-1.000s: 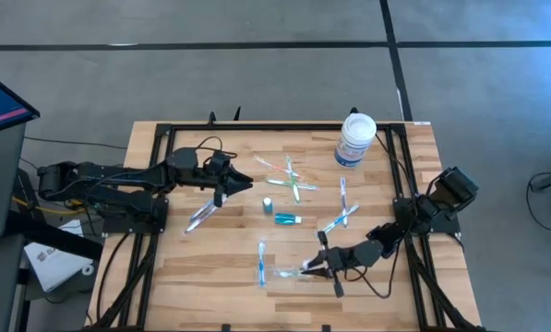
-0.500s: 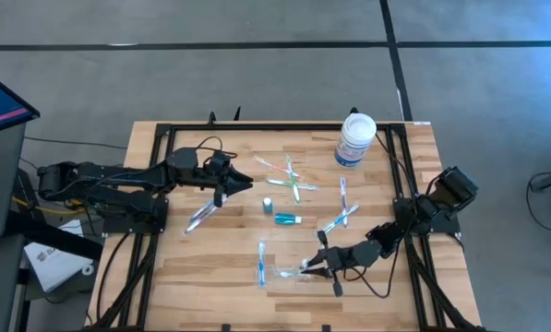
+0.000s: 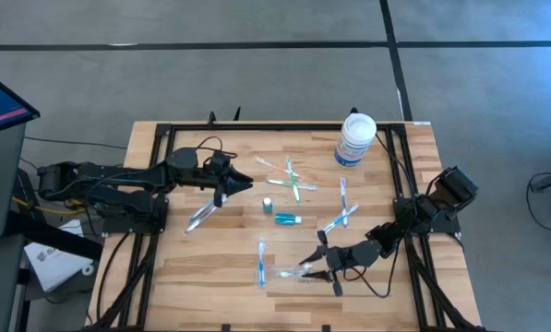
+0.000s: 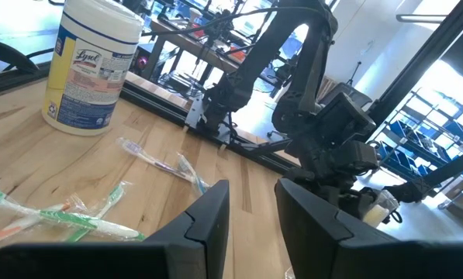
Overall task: Pick & Place toothbrushing station
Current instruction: Put the orange toothbrush into the transparent organizer, then put the purple toothbrush into the transparent organizer
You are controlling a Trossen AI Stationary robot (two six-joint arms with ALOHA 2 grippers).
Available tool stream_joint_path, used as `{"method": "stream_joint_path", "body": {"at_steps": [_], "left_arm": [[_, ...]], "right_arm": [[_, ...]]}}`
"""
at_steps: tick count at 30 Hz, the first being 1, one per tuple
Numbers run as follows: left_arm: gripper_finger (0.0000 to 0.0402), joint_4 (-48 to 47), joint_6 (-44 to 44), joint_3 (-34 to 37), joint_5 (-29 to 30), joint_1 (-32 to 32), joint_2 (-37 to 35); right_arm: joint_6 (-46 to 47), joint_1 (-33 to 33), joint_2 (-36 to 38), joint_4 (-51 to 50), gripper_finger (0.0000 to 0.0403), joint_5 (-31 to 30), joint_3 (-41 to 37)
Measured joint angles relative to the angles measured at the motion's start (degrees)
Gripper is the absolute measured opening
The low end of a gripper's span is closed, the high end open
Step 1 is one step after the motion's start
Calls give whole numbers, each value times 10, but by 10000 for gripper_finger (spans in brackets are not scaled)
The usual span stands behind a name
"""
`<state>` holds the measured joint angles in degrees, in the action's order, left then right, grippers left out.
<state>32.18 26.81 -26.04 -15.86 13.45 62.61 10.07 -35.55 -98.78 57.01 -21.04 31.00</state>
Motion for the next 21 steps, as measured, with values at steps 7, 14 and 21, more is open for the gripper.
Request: {"method": "stream_joint_path", "body": {"at_steps": [7, 14, 21], "left_arm": [[104, 0, 0, 0, 0, 0, 0], [104, 0, 0, 0, 0, 0, 0], [104, 0, 0, 0, 0, 0, 0]], "right_arm": [[-7, 0, 22, 0, 189, 0, 0], [-14, -4, 80, -88, 188, 0, 0], [-10, -1, 167, -234, 163, -18, 0]]}}
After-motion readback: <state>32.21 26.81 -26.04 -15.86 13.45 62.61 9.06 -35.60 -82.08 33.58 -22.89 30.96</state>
